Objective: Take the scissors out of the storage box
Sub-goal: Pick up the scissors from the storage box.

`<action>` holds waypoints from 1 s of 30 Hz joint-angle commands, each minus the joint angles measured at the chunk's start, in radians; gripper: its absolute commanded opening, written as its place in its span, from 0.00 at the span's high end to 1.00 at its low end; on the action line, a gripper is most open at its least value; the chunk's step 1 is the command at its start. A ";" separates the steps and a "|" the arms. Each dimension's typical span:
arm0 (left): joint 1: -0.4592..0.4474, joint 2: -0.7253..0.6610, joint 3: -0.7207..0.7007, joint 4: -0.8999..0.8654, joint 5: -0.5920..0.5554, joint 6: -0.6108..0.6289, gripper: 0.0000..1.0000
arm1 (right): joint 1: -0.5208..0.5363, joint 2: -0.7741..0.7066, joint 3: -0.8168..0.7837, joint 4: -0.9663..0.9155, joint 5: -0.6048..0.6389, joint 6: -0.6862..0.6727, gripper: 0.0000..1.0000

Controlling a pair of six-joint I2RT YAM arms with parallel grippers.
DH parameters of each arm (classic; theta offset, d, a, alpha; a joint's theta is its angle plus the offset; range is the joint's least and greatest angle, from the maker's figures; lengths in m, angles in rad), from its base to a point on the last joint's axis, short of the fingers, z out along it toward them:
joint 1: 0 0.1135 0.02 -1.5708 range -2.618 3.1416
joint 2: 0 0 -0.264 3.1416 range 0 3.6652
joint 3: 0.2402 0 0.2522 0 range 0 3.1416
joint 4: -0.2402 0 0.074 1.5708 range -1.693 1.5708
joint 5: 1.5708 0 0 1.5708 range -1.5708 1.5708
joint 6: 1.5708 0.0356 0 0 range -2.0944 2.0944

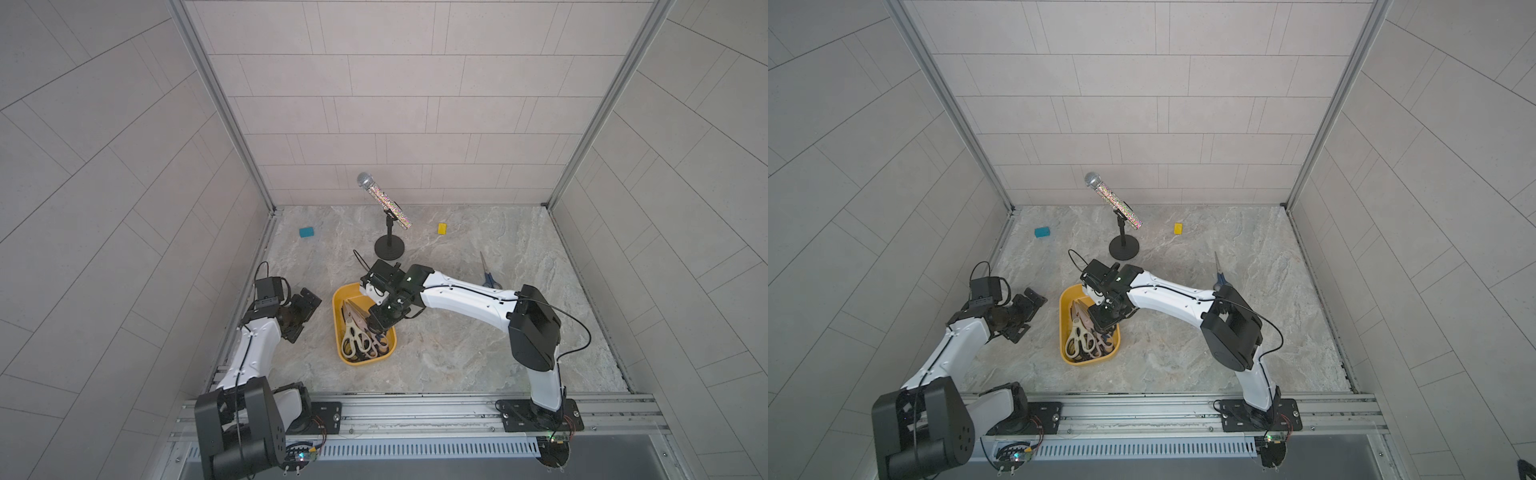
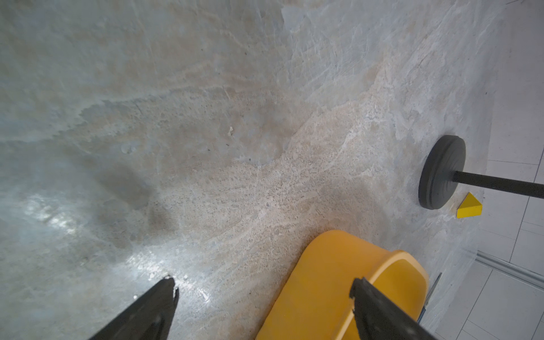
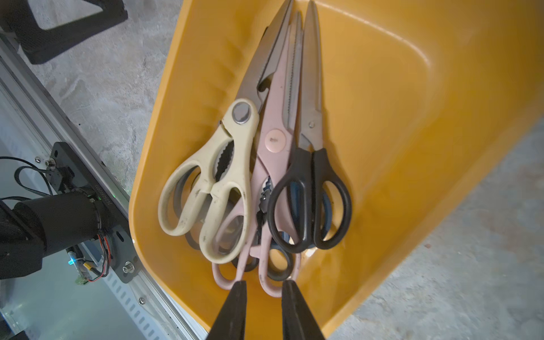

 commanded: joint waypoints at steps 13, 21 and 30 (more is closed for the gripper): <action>0.023 -0.003 -0.017 0.027 0.030 0.002 0.00 | 0.016 0.120 0.088 -0.059 0.020 0.020 0.76; 0.027 -0.005 -0.023 0.038 0.043 0.001 0.00 | 0.015 0.150 0.103 -0.075 0.044 0.016 0.76; 0.029 -0.002 -0.027 0.049 0.055 0.002 0.00 | 0.015 0.183 0.124 -0.085 0.036 0.017 0.75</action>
